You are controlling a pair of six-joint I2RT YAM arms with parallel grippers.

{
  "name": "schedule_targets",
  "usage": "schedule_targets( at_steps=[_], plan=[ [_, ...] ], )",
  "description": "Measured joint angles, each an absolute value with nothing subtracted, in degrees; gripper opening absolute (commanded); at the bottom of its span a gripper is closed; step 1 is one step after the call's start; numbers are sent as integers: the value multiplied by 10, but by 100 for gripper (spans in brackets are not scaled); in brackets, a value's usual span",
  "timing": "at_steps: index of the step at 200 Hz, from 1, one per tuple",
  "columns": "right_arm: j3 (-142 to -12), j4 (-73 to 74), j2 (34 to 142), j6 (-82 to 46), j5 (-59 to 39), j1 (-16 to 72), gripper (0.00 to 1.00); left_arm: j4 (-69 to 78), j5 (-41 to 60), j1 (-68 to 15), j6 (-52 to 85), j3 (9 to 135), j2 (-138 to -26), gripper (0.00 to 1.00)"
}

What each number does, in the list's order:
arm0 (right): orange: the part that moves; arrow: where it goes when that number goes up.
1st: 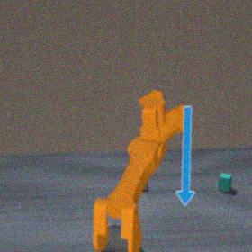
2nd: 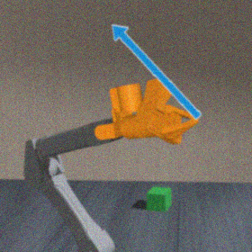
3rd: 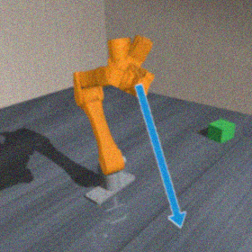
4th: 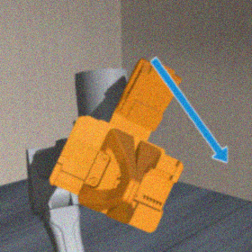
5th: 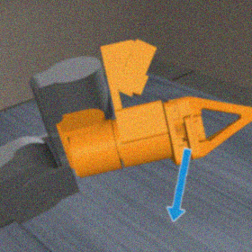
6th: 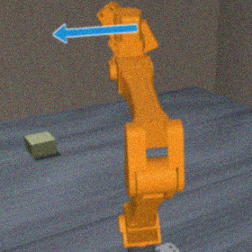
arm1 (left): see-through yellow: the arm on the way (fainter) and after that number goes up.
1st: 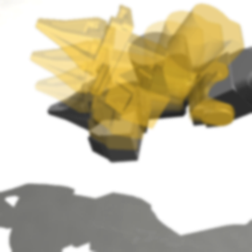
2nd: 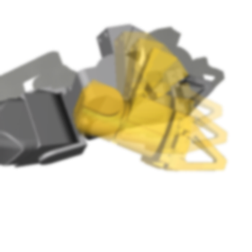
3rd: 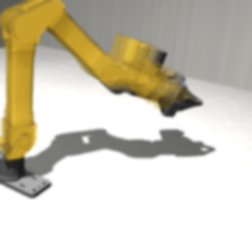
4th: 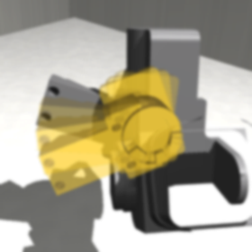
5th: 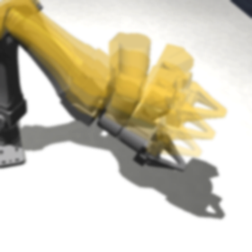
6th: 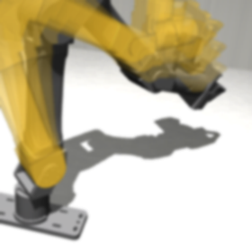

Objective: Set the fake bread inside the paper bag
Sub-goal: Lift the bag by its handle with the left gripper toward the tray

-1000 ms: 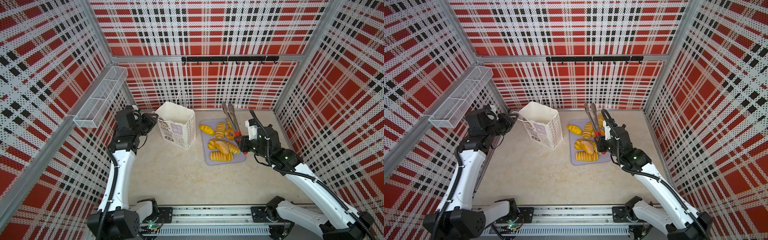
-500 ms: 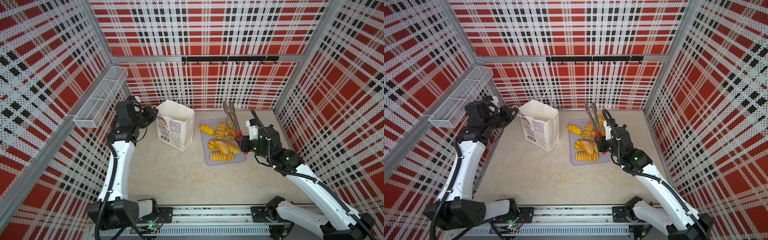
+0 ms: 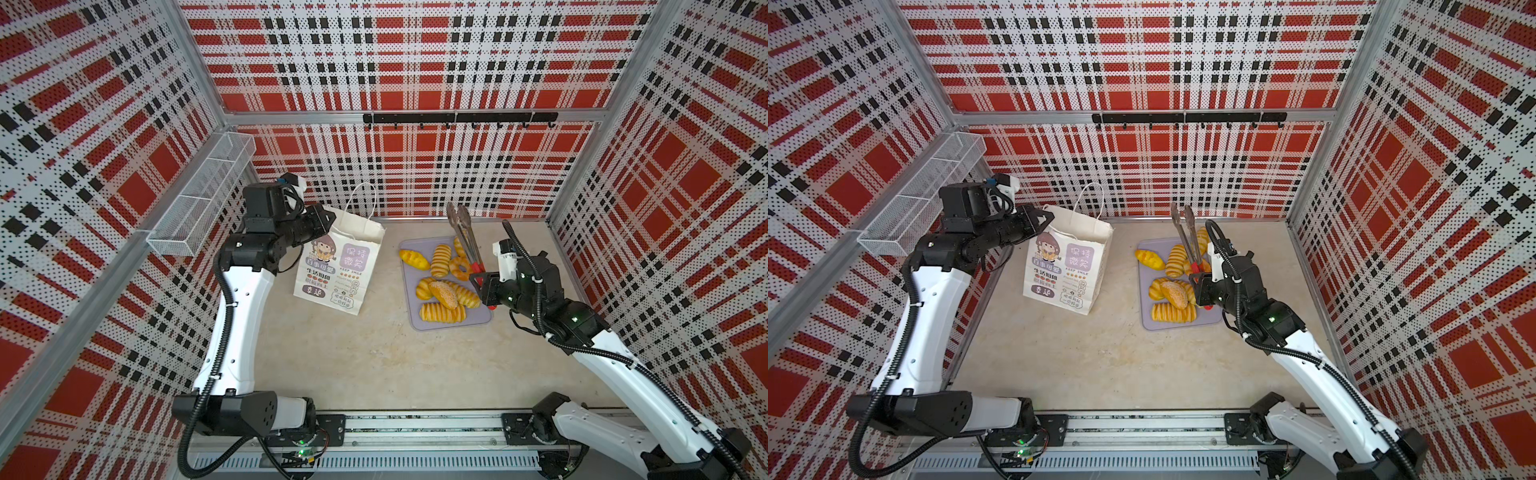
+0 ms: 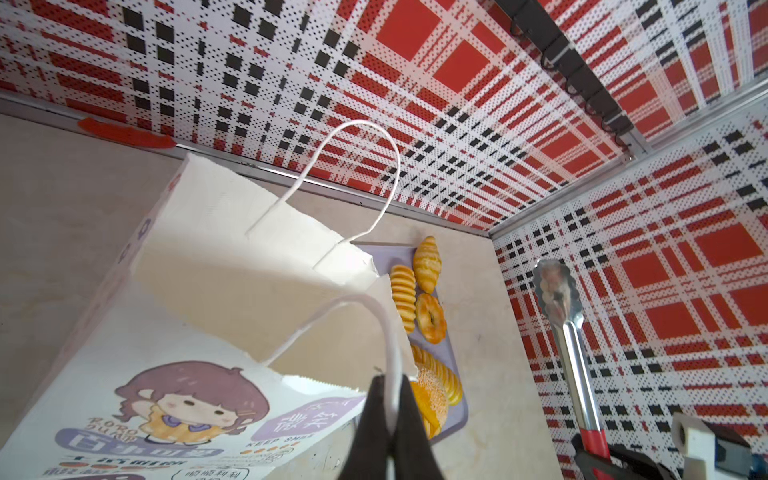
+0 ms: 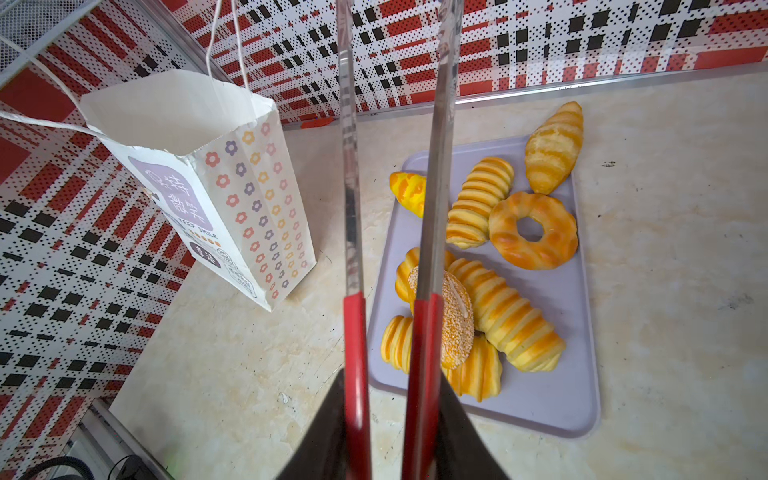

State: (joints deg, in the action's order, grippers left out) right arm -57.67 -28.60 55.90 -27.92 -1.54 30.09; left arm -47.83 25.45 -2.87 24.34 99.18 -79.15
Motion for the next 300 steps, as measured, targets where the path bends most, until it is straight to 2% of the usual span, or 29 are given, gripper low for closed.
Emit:
schedule_targets(
  at_steps=[55,144,227,300],
  plan=[
    [-576,-286,546,-279,-13,301,30,-528,254,-76,226,1064,-814,0],
    [-562,-286,514,-284,12,301,30,-554,244,-124,206,1065,-851,0],
    [-579,-331,504,-279,65,292,31,-556,179,-130,185,1065,-882,0],
    [-585,-345,521,-276,67,279,31,-557,127,-118,160,1074,-905,0]
  ],
)
